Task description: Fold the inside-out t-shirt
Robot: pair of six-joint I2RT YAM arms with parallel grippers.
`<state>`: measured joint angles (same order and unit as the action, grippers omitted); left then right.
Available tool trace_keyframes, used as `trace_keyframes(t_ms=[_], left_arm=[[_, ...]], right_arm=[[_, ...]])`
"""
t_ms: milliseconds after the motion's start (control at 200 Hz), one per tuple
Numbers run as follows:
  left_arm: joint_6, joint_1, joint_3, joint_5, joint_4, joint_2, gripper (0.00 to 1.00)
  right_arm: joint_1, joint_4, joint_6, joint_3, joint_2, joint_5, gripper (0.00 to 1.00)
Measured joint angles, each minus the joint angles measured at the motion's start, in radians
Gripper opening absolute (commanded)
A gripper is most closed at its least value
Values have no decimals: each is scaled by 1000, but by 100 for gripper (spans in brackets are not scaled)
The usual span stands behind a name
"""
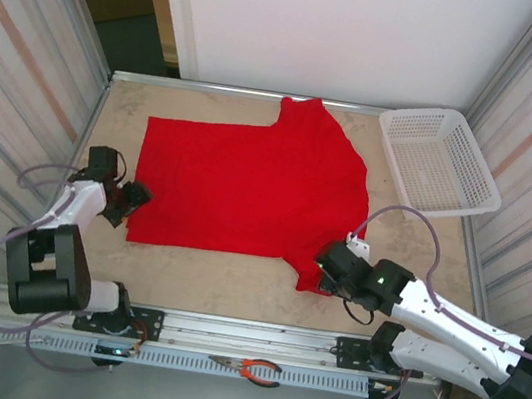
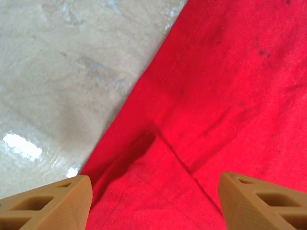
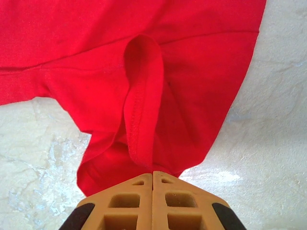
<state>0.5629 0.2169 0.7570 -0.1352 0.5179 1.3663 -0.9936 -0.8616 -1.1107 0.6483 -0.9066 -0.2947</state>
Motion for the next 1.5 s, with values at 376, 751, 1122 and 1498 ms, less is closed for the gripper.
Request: trace_keyframes(t_ms=[376, 751, 1122, 1498], left_arm=[[-71, -11, 107, 18, -6, 173, 60], [-74, -40, 107, 22, -17, 227, 36], [-73, -40, 106, 26, -21, 218, 0], [-57, -40, 29, 24, -13, -64, 0]], right_arm=[[1, 11, 0, -50, 28, 3, 0], [2, 23, -6, -65, 30, 5, 24], [167, 10, 61, -14, 40, 15, 36], [322, 207, 185, 37, -192, 177, 38]])
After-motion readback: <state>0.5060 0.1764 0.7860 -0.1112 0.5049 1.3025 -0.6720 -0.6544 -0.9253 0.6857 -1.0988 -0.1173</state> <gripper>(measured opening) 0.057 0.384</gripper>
